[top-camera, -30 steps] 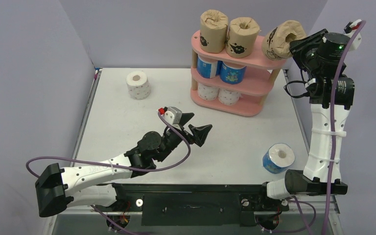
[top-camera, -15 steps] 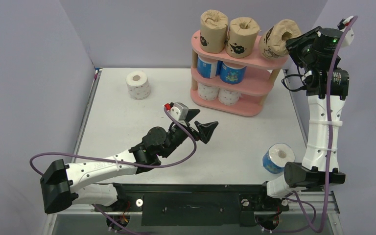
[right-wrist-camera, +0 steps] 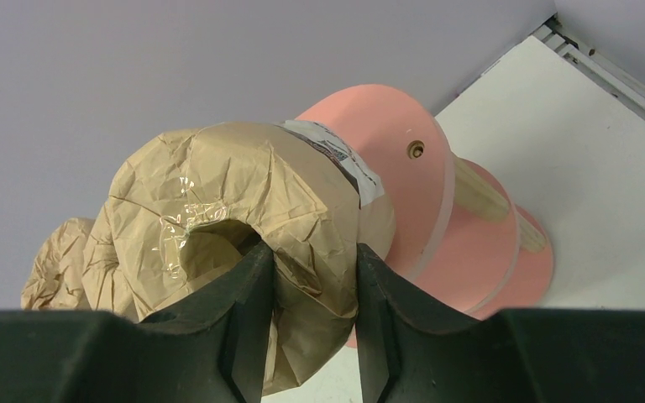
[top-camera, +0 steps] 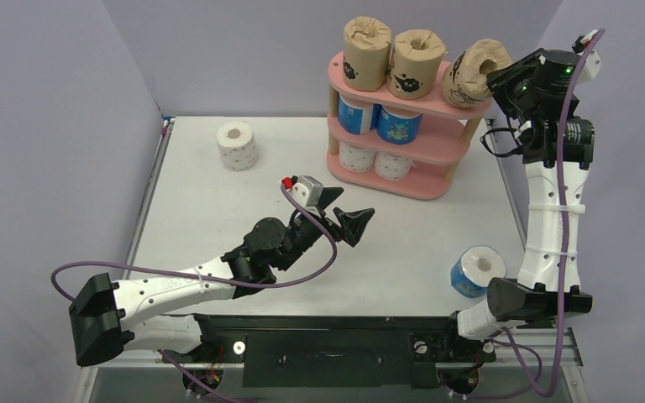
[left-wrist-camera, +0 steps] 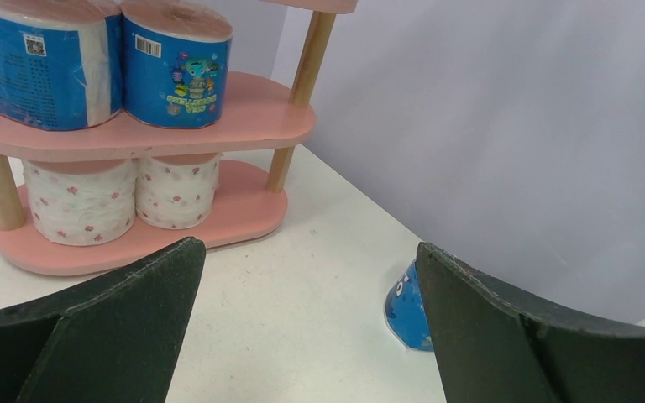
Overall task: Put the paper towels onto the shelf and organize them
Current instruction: Place the paper towel on the shelf.
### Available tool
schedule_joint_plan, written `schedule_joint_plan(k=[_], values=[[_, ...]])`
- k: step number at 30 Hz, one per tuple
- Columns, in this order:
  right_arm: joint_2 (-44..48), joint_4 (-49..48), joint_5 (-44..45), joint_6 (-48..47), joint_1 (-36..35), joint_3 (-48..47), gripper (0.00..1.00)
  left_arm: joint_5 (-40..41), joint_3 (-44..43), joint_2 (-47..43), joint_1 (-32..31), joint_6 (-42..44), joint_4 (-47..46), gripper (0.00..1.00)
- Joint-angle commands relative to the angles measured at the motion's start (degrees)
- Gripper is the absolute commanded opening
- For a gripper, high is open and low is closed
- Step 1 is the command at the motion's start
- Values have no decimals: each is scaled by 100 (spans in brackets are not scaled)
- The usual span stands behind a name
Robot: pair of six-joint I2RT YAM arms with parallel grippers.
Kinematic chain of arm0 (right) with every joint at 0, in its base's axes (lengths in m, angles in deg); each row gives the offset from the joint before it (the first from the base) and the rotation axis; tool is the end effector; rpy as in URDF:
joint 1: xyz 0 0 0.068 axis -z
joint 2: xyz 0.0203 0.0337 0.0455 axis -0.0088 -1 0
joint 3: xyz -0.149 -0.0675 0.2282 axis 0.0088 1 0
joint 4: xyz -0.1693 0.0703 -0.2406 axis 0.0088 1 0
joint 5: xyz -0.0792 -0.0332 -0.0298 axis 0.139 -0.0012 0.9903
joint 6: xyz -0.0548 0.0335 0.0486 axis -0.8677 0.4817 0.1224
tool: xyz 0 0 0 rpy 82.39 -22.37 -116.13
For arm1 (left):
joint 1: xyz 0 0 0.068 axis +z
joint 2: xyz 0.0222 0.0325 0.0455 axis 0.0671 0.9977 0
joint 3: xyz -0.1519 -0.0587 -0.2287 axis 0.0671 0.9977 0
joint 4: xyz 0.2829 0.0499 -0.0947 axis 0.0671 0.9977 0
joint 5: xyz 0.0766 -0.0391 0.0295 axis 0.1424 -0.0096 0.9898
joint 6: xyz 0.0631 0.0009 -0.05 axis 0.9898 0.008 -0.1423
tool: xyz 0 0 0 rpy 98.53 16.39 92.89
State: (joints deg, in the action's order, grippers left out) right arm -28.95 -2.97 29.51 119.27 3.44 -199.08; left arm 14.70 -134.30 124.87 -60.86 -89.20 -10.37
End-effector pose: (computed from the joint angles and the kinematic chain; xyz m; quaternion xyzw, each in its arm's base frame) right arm 0.3471 -0.0254 0.5560 0.3530 0.7098 0.2209 0.5681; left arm 0.1676 -0.3017 0.3457 0.1387 0.6211 -0.4177 0.6485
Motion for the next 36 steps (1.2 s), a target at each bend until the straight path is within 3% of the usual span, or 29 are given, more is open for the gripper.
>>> schedule_joint_plan(k=[1,8,17,36], values=[[24,-437,91,-79,-68,30,32,-114,1,-76,28,-78,-264,96],[-54,-429,127,-96,-102,74,33,-95,30,-94,28,-67,-267,96],[-93,-437,155,-108,-104,58,47,-103,6,-61,24,-76,-267,96],[-172,-429,63,-105,-112,-96,55,-163,158,-94,28,-195,-279,96]])
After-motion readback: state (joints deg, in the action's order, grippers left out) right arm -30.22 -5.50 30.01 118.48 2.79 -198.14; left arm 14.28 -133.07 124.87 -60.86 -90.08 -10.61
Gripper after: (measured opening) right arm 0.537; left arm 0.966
